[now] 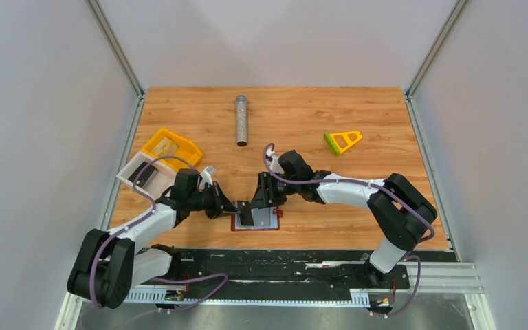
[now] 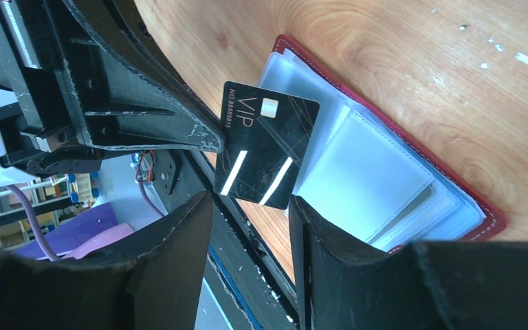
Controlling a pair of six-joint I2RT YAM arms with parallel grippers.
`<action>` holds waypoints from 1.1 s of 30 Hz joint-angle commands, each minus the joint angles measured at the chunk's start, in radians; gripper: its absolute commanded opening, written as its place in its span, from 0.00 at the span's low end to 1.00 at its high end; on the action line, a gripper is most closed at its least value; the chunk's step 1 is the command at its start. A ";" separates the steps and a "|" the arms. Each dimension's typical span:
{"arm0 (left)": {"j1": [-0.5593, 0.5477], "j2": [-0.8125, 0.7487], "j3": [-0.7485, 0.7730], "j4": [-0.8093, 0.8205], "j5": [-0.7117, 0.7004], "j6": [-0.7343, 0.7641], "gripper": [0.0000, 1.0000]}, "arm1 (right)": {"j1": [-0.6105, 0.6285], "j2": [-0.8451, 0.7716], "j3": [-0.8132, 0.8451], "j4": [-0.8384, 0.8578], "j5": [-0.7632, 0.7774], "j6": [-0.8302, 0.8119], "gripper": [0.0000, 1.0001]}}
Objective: Take the credit cards out of the card holder
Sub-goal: Remove the credit card from the card holder, then place the credit card in the storage box.
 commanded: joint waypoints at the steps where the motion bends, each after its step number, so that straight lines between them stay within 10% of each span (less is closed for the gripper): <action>1: 0.006 -0.039 0.027 -0.013 -0.014 -0.005 0.00 | 0.005 0.023 0.022 0.095 -0.064 -0.008 0.47; 13: 0.006 -0.122 0.019 -0.009 -0.038 -0.053 0.00 | 0.027 0.052 0.027 0.114 -0.067 -0.037 0.71; 33: 0.006 -0.283 0.014 -0.028 -0.118 -0.168 0.00 | 0.097 -0.025 0.055 0.046 0.108 -0.030 0.82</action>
